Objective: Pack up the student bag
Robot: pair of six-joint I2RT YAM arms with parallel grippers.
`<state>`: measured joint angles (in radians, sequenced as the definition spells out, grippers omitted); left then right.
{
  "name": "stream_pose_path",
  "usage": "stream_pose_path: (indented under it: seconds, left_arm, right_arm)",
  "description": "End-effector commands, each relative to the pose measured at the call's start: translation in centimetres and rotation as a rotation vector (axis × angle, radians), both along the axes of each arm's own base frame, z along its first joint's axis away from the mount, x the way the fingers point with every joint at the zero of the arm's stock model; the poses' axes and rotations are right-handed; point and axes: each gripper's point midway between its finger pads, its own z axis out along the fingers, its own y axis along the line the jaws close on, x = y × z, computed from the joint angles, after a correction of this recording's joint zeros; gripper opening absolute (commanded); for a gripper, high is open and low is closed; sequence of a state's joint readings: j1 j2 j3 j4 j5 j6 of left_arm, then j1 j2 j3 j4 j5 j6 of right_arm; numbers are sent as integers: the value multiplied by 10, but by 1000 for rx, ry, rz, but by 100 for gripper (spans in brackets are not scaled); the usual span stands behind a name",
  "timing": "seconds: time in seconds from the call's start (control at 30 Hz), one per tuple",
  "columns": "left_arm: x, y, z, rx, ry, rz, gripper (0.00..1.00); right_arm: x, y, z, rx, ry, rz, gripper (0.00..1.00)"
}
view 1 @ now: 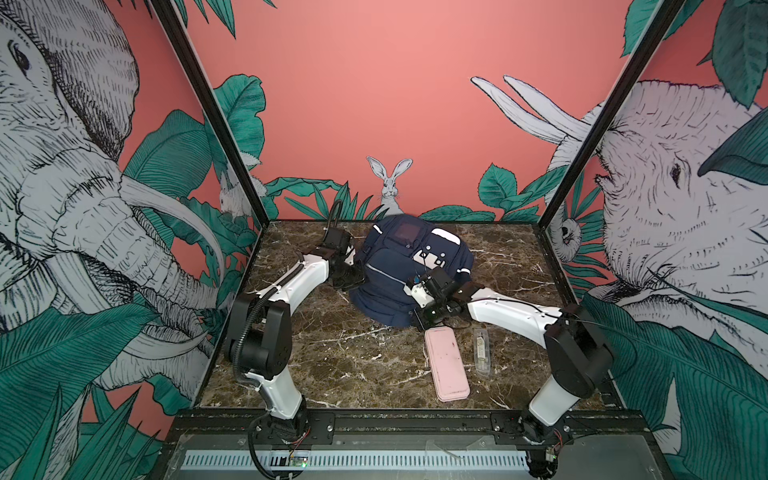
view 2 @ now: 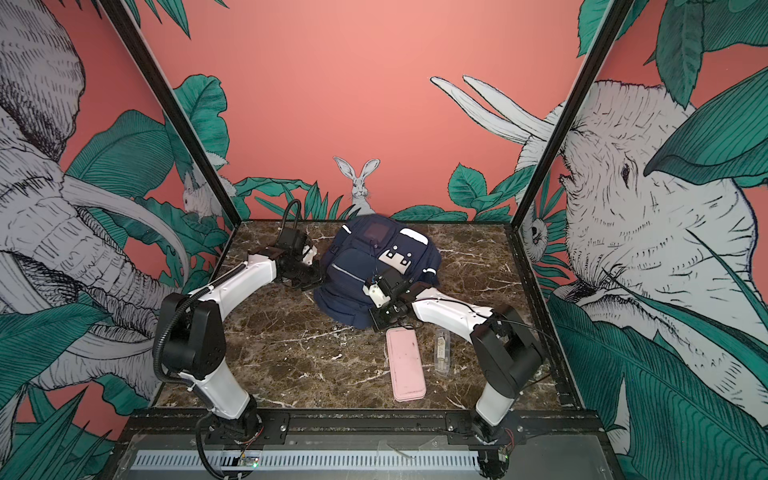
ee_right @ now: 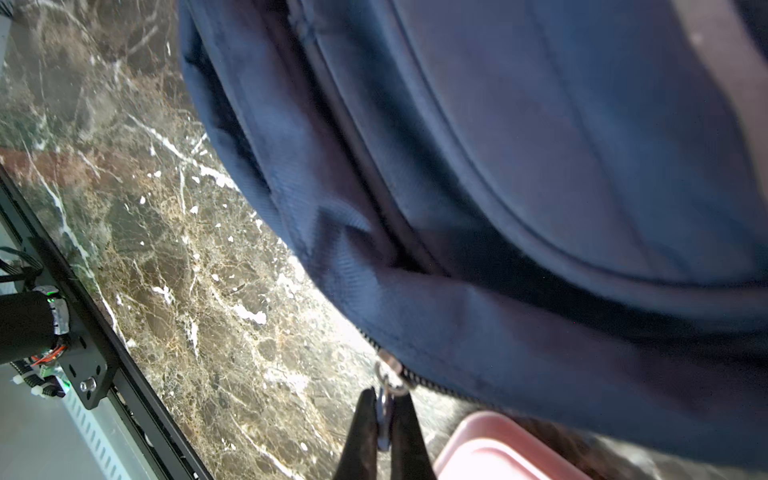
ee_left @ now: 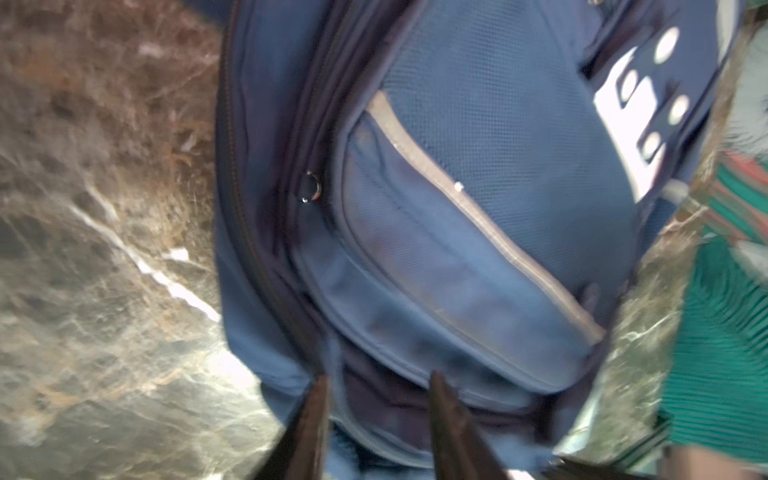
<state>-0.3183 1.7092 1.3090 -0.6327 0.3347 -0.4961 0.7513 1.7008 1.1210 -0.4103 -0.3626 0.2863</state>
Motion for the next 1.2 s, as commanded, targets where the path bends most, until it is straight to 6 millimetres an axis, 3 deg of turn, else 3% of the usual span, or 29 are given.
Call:
stream_pose_path:
  seconds: [0.0,0.2,0.33,0.53,0.77,0.87,1.07,1.17]
  left_arm:
    - [-25,-2,20,-22,-21,-21,51]
    - [-70,-20,8,-35,43,-57,59]
    - [-85,-31,-9,-44,81,-59,60]
    - [-83,-51,-17,-57,89,-74,60]
    - [-68,-58,-20,-45,64,-72,56]
    - [-63,-60,-19,-40,55,-79,47]
    - [-58,-53,-15,8,32,-93,4]
    - [-54,-42,-10,18,19,-79,0]
  right_arm:
    - [-9,25,14,59,5,63,0]
    - [-11,38,15,73,-1,88,0]
    - [-11,44,18,90,-1,96,0]
    - [-11,53,26,109,-11,109,0]
    - [-14,54,28,112,-11,113,0]
    - [-16,53,24,103,-6,110,0]
    - [-14,43,19,63,-22,92,0]
    - [-14,36,14,43,-21,85,0]
